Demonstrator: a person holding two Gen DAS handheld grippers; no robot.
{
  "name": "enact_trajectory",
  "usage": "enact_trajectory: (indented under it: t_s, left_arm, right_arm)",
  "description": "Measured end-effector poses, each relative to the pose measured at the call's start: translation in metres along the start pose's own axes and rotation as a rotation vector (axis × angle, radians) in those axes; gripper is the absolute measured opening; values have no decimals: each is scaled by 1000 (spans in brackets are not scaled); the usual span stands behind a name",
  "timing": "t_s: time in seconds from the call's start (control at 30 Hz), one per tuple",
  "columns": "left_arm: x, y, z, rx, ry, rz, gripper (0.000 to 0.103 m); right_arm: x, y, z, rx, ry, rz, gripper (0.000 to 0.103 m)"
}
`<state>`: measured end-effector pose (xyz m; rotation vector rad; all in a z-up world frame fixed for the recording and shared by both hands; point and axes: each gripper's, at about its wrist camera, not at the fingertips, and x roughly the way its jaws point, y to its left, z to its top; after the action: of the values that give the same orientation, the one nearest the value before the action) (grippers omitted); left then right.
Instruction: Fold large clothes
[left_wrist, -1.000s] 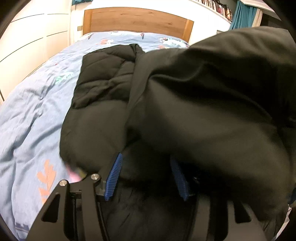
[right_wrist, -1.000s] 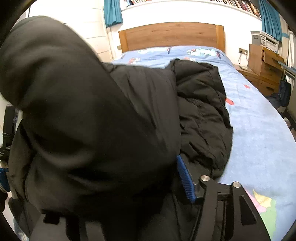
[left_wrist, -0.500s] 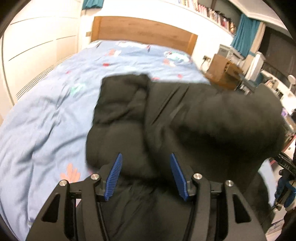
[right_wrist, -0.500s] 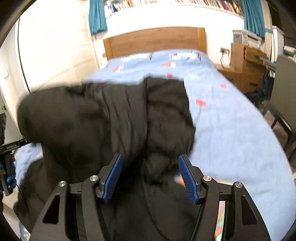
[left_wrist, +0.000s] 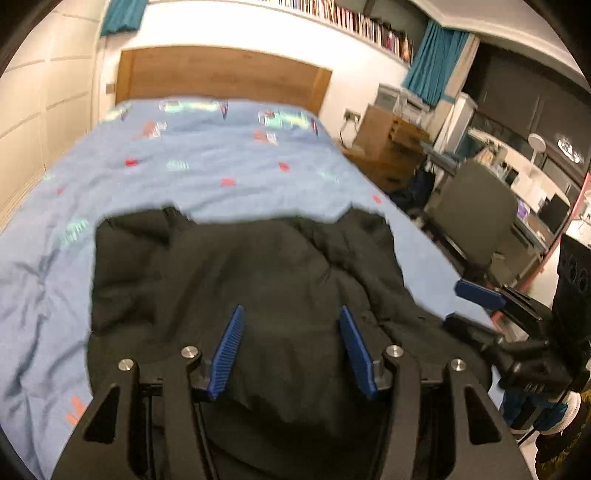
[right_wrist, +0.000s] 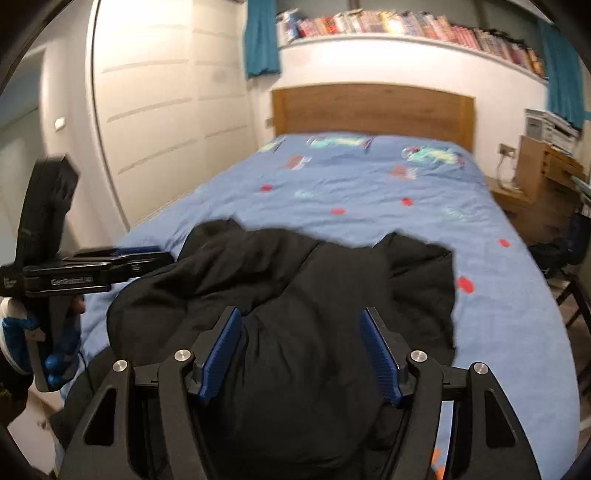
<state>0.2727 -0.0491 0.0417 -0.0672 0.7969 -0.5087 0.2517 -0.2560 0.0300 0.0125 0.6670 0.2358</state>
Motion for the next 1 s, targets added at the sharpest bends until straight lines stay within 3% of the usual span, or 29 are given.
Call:
enact_trajectory:
  t_s: [0.23,0.37,0.77,0.9,1.0]
  left_arm:
    - [51,15,-70,-23,139,58,52]
    - [71,22,-82,-42,155,69,52]
    - [138,36,-80,-36,191,119,55]
    - [131,33,-81,-30,191,132,55]
    - [111,19,-78,-12,160,163,55]
  right_arm:
    - [35,8,-66,-24,162,-31,67]
    - [49,-3,-91,-4,195,-56,71]
    - [111,-13,-99,14,260,-115,79]
    - [108,-8,-97,18,275,-126,79]
    - [83,-2,-89,39,257,-119,77]
